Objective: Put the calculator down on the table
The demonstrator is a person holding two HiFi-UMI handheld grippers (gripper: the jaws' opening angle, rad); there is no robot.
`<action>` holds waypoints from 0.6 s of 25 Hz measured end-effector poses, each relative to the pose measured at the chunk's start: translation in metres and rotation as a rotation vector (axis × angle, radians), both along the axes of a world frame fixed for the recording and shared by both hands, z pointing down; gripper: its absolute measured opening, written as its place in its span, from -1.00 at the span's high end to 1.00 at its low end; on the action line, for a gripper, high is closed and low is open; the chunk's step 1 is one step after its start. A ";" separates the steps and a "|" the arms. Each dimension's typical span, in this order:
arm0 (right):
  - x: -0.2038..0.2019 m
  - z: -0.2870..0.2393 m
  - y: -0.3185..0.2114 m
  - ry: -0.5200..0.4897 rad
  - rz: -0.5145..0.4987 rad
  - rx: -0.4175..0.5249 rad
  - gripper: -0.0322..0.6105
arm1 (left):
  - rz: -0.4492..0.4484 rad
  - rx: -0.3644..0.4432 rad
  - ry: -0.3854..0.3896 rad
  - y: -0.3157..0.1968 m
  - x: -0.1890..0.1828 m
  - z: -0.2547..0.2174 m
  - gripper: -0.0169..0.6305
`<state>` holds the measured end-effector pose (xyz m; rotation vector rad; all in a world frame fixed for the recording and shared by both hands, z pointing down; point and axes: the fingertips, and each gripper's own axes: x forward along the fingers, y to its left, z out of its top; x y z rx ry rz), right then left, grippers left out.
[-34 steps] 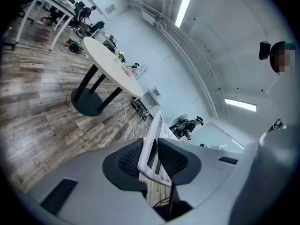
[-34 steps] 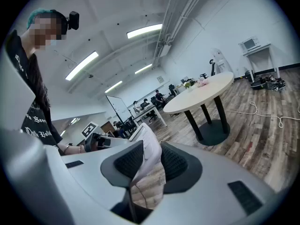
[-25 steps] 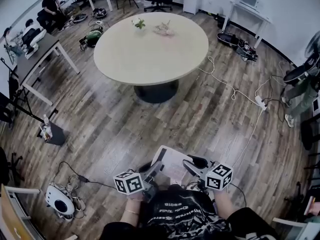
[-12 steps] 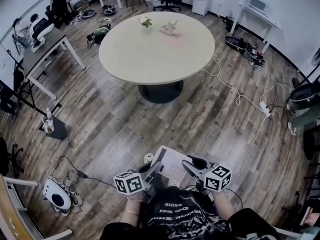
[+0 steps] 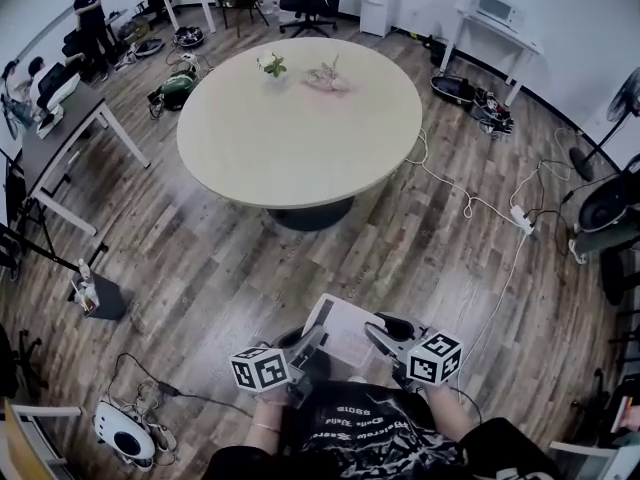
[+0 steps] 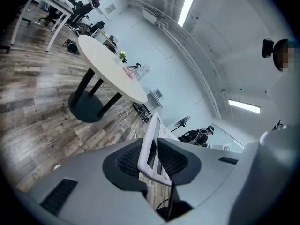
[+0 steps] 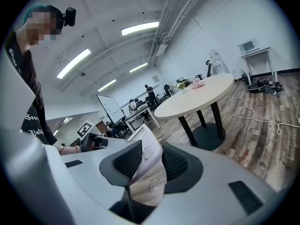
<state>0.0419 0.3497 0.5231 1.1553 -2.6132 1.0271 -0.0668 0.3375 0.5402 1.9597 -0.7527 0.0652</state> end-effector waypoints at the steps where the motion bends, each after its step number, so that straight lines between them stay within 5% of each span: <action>1: -0.003 0.000 -0.012 0.003 0.013 0.001 0.46 | 0.011 0.001 0.001 -0.013 -0.003 0.000 0.62; 15: -0.044 0.015 -0.113 -0.003 0.176 -0.016 0.46 | 0.169 0.010 -0.033 -0.131 -0.041 0.010 0.62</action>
